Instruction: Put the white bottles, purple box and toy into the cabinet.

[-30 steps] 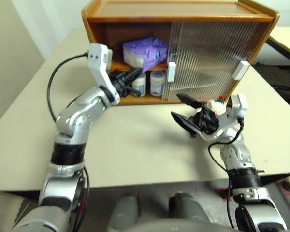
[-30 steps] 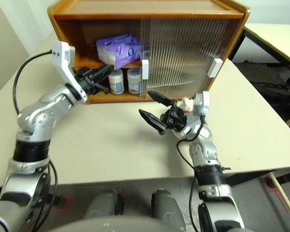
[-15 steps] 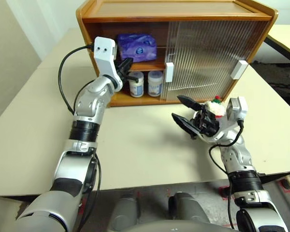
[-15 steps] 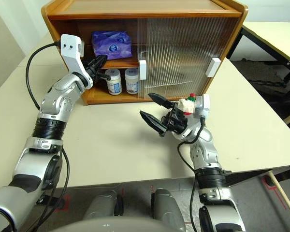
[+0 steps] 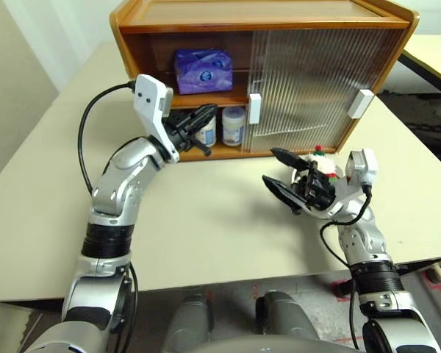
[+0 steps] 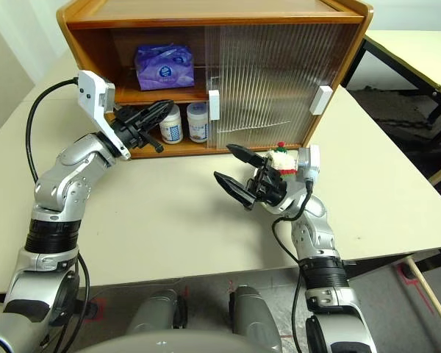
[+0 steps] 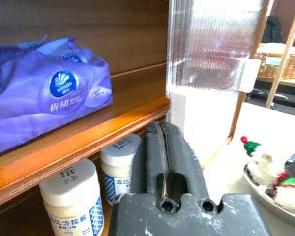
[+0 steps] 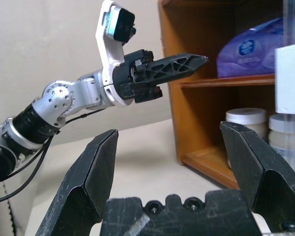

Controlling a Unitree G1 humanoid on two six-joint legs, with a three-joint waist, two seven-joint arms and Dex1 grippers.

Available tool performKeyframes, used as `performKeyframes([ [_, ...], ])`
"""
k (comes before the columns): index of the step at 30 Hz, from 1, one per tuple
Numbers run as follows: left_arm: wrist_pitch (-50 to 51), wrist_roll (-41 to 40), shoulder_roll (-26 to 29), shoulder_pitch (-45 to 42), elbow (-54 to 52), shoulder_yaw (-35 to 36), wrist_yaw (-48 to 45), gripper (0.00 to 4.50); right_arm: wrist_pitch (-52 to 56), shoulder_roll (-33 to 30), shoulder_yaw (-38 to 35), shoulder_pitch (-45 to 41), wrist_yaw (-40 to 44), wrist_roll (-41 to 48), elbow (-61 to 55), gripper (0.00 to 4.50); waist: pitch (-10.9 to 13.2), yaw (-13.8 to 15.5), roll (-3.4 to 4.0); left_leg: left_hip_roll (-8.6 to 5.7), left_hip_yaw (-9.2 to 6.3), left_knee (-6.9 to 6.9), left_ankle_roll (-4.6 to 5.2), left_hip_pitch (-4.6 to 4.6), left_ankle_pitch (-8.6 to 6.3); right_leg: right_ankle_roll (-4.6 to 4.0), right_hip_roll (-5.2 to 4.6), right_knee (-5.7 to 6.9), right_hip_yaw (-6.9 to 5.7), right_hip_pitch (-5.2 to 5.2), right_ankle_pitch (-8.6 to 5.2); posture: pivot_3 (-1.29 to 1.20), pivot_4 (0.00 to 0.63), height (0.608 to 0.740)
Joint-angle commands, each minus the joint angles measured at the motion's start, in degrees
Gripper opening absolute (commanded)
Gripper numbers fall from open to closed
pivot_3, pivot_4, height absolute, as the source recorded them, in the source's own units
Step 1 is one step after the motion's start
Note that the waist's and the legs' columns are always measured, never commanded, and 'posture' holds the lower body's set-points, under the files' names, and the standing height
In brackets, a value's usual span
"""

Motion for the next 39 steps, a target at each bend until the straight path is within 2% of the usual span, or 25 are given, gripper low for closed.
performKeyframes([
  [1, -1.8, 2.8, -2.1, 0.6, -0.1, -4.9, -1.0, 0.02, -0.3, -0.2, -0.2, -1.1, 0.6, 0.3, 0.9, 4.5, 0.0, 0.2, 0.0, -0.02, 0.01, 0.02, 0.03, 0.0, 0.01, 0.02, -0.01, -0.03, 0.01, 0.03, 0.0, 0.07, 0.0, 0.74],
  [8, -4.9, 8.5, -10.7, -4.0, 7.7, -10.8, 1.1, 0.02, 0.0, -0.9, -0.4, -0.8, 0.2, 0.2, -1.1, 4.5, 0.0, 0.5, -0.01, -0.05, 0.07, 0.08, 0.15, 0.0, 0.09, 0.12, 0.06, -0.17, 0.1, 0.07, 0.06, 0.04, 0.0, 0.74],
  [13, -9.7, 13.8, -12.9, -7.2, 13.5, -12.9, 2.0, 0.02, 0.6, -5.6, -0.7, 2.4, -2.1, -2.3, -6.6, 4.5, 0.0, 0.4, 0.01, -0.07, 0.07, 0.08, 0.38, -0.04, 0.22, 0.13, 0.07, -0.2, 0.12, 0.05, 0.06, 0.01, 0.0, 0.74],
  [17, -10.6, 15.5, -13.8, -7.7, 14.4, -12.0, 3.9, 0.02, 5.1, -11.3, -2.5, 7.2, -3.5, 0.2, -13.6, 4.5, 0.0, -0.2, 0.01, -0.06, 0.06, 0.07, 0.39, -0.09, 0.19, 0.15, 0.07, -0.22, 0.12, 0.02, 0.04, -0.01, 0.0, 0.74],
  [20, -12.6, 17.1, -14.1, -8.1, 16.0, -12.3, 4.3, 0.02, 6.4, -12.7, -2.7, 8.9, -4.0, 0.9, -15.8, 4.5, 0.0, -0.6, 0.01, -0.05, 0.07, 0.06, 0.39, -0.07, 0.18, 0.16, 0.08, -0.22, 0.14, 0.03, 0.04, -0.02, 0.0, 0.74],
  [30, -21.0, 27.8, -15.9, -14.1, 27.2, -14.8, 10.3, 0.02, 5.2, -9.9, -1.3, 8.6, -5.7, 0.1, -15.9, 4.5, 0.0, -0.6, 0.0, -0.1, 0.15, 0.1, 0.53, 0.0, 0.28, 0.42, 0.1, -0.26, 0.23, 0.09, -0.01, -0.03, 0.0, 0.74],
  [39, -24.7, 32.7, -16.5, -19.2, 38.3, -13.9, 14.6, 0.02, 6.4, -9.8, -0.4, 8.0, -6.7, -0.1, -17.3, 4.5, 0.0, -0.6, 0.0, -0.11, 0.15, 0.1, 0.55, -0.06, 0.28, 0.33, 0.09, -0.3, 0.22, 0.06, 0.05, -0.03, 0.0, 0.74],
])
